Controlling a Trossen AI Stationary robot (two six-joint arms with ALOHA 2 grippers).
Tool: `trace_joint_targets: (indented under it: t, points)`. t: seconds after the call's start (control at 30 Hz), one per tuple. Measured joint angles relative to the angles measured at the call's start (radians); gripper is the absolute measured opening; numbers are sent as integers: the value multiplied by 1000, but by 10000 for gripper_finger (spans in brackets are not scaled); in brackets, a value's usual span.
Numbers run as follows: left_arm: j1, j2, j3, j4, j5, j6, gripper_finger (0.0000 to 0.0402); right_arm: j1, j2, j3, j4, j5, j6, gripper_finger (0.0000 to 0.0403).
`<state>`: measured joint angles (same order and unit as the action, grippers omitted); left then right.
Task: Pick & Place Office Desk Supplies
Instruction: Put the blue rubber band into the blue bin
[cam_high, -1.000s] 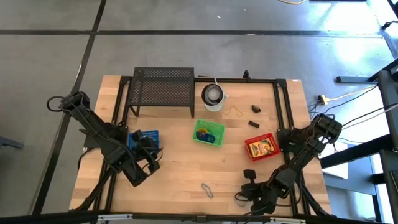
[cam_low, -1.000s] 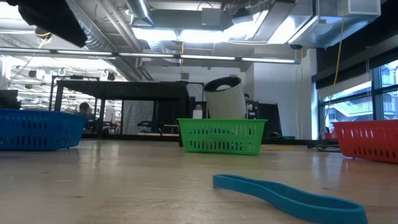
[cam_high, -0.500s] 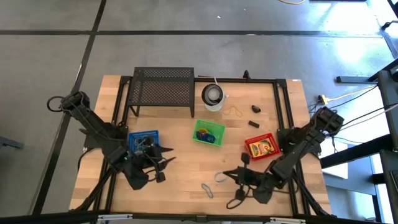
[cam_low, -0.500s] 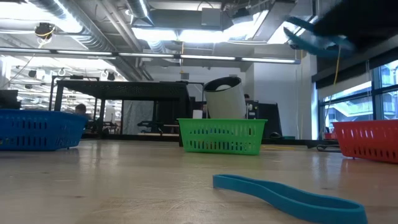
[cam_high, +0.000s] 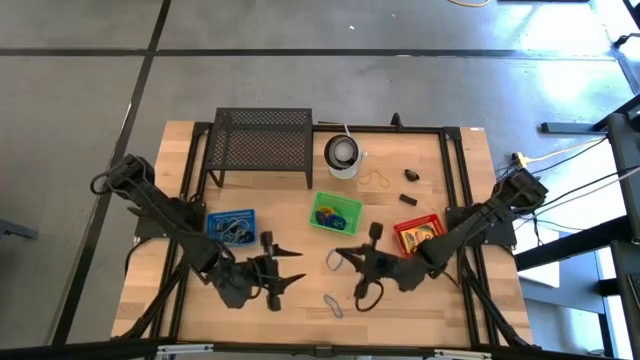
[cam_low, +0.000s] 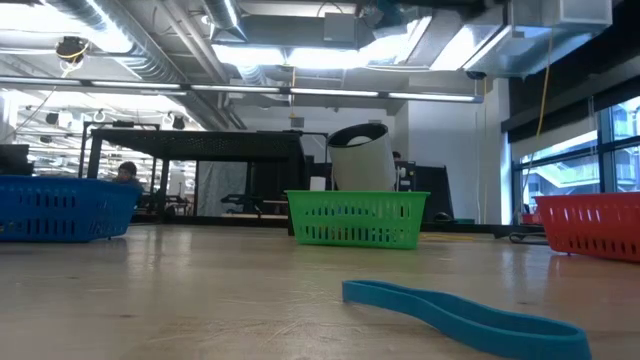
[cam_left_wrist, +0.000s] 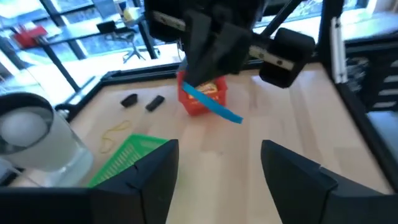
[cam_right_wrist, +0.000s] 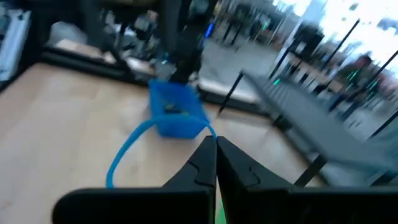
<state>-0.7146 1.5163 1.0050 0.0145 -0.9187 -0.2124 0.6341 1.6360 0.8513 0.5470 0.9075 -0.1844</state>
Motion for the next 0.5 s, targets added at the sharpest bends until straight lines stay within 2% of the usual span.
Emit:
trace_joint_targets:
  t: [0.2,0.27,0.43,0.5]
  points:
    - [55,36,0,96,-30,65,224,-64,0,1,155,-10,-215,3]
    - [79,41,0,116,-36,70,224,-81,-1,1,158,-27,-234,3]
    - [139,41,0,129,-18,48,224,-100,-1,1,156,-149,-236,3]
    - [159,41,0,149,23,23,224,-100,-1,1,156,-165,-251,3]
